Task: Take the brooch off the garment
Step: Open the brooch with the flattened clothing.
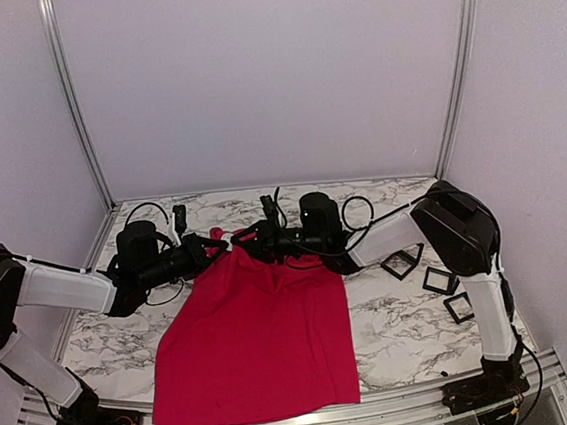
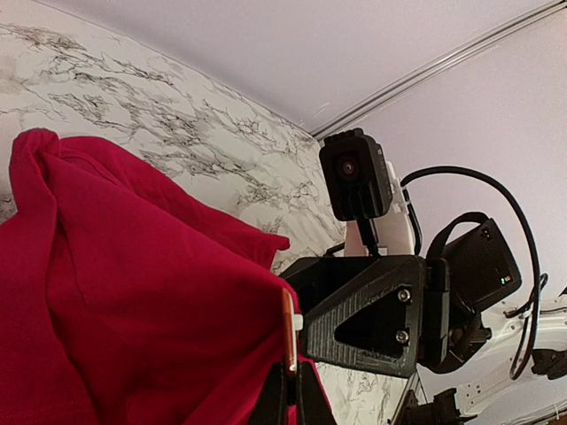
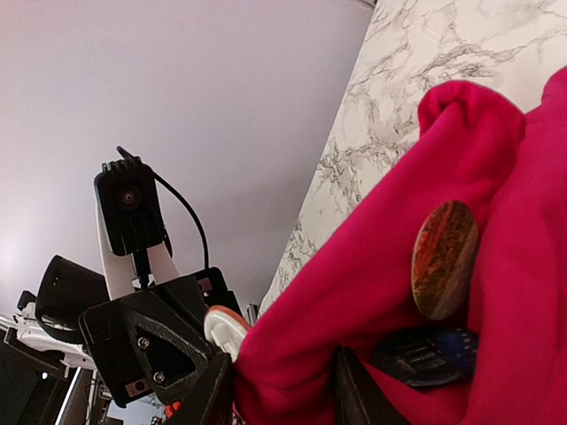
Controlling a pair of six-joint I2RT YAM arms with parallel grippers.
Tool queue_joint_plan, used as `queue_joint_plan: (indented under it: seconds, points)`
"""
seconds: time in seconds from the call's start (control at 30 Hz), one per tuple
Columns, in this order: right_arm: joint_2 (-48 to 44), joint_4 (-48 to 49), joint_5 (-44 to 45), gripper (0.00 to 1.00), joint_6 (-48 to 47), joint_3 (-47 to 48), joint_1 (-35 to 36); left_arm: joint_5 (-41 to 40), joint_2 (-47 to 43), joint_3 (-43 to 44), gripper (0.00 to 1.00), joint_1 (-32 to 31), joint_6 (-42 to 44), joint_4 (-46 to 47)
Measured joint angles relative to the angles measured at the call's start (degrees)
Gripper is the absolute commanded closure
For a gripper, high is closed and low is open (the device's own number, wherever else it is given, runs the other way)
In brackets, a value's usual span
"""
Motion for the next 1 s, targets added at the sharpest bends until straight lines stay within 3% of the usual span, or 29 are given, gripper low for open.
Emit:
queue_joint_plan:
  seconds: [1.0]
  points:
    - [1.4,2.1,-2.6,0.79,0.6,1.4,-0.1,0.7,0.0,0.3,1.0,0.0,1.6,-0.3]
